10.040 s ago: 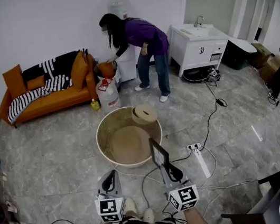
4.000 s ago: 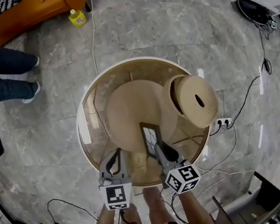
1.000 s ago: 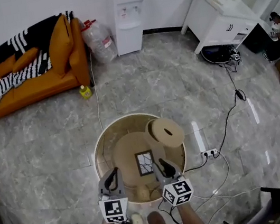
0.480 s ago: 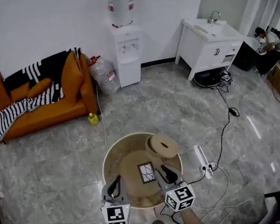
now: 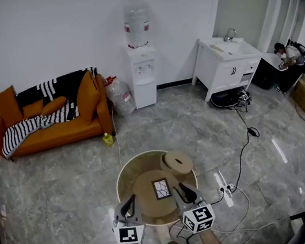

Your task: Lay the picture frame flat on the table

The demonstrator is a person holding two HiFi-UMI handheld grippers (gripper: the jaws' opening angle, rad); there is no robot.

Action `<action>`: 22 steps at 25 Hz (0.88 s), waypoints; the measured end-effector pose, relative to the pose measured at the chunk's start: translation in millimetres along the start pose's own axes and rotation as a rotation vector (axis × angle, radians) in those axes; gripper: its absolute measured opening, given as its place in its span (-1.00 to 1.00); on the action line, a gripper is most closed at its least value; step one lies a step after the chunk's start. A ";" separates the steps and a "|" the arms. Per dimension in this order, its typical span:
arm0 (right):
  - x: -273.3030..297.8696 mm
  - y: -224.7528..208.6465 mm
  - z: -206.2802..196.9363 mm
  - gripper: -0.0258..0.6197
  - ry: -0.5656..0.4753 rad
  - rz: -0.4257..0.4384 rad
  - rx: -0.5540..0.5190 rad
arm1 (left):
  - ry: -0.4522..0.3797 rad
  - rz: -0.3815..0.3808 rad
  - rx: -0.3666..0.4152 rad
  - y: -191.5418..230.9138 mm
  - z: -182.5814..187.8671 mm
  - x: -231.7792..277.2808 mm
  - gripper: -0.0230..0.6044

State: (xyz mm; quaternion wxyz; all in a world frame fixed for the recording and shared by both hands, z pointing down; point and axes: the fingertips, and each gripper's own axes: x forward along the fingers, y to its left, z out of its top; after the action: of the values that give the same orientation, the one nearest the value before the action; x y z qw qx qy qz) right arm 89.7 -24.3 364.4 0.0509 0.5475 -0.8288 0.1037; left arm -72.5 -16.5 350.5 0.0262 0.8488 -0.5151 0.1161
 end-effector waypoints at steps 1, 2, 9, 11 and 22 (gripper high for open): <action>-9.3 3.3 3.1 -0.60 -0.007 -0.005 -0.005 | -0.005 0.001 0.002 -3.6 3.0 -8.9 -0.88; -18.4 6.8 6.1 -0.60 -0.013 -0.008 -0.010 | -0.009 0.002 0.004 -6.9 6.1 -17.7 -0.88; -77.2 35.2 16.5 -0.65 -0.031 -0.032 -0.053 | -0.037 0.007 0.023 -22.6 18.7 -76.1 -0.88; -94.9 42.7 15.5 -0.68 -0.031 -0.041 -0.073 | -0.040 0.009 0.025 -28.6 18.1 -92.4 -0.88; -145.2 81.4 -1.2 -0.87 -0.027 -0.065 -0.104 | -0.013 0.009 0.015 -33.2 -4.5 -152.1 -0.88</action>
State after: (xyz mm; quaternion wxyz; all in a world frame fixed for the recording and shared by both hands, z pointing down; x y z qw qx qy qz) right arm 72.4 137.1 327.4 0.0714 0.5721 -0.8155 0.0513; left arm -111.4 131.8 323.2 0.0163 0.8473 -0.5183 0.1146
